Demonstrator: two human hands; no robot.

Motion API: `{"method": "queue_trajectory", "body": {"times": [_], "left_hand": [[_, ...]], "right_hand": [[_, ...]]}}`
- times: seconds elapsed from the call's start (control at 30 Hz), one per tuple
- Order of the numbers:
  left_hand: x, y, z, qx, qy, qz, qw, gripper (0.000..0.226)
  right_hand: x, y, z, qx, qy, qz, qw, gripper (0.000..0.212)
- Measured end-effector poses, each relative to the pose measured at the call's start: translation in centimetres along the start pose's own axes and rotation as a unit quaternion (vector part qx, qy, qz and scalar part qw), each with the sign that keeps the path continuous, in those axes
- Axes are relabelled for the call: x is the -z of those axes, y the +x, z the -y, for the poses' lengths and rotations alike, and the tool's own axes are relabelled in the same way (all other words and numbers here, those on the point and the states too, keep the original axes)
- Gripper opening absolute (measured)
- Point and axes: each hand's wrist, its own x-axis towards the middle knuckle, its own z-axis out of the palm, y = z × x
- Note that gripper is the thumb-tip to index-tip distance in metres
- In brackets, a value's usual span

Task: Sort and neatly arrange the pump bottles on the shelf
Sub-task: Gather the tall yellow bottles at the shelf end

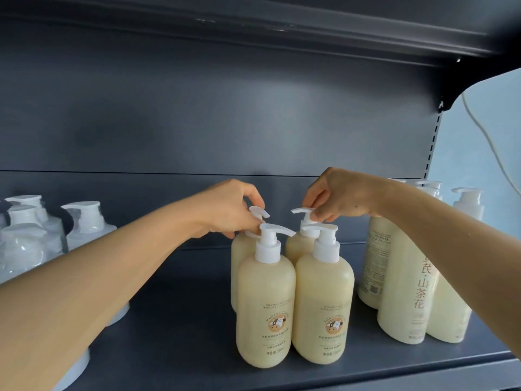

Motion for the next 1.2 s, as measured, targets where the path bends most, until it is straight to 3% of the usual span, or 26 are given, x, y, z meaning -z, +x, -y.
{"method": "queue_trajectory", "body": {"times": [0.33,0.53,0.7,0.87,1.2], "left_hand": [[-0.2,0.3,-0.9,0.040,-0.015,-0.043,0.998,0.026],[-0.2,-1.9,-1.5,-0.025,0.044,-0.147,0.988,0.024],[-1.0,-3.7,-3.0,-0.053,0.068,-0.090,0.992,0.037],[-1.4,-4.1,-3.4,-0.041,0.100,-0.086,0.990,0.037],[-1.8,-4.6,-3.0,-0.026,0.004,0.001,1.000,0.024]], "right_hand": [[0.2,-0.6,-0.1,0.011,0.039,-0.018,0.999,0.016],[0.7,-2.6,0.0,0.039,0.065,-0.052,0.996,0.009],[0.6,-4.0,0.4,0.053,0.043,-0.046,0.997,0.011],[0.6,-5.6,0.7,0.062,0.022,0.002,0.998,0.016],[0.0,-6.0,0.6,0.068,0.023,0.027,0.997,0.010]]}}
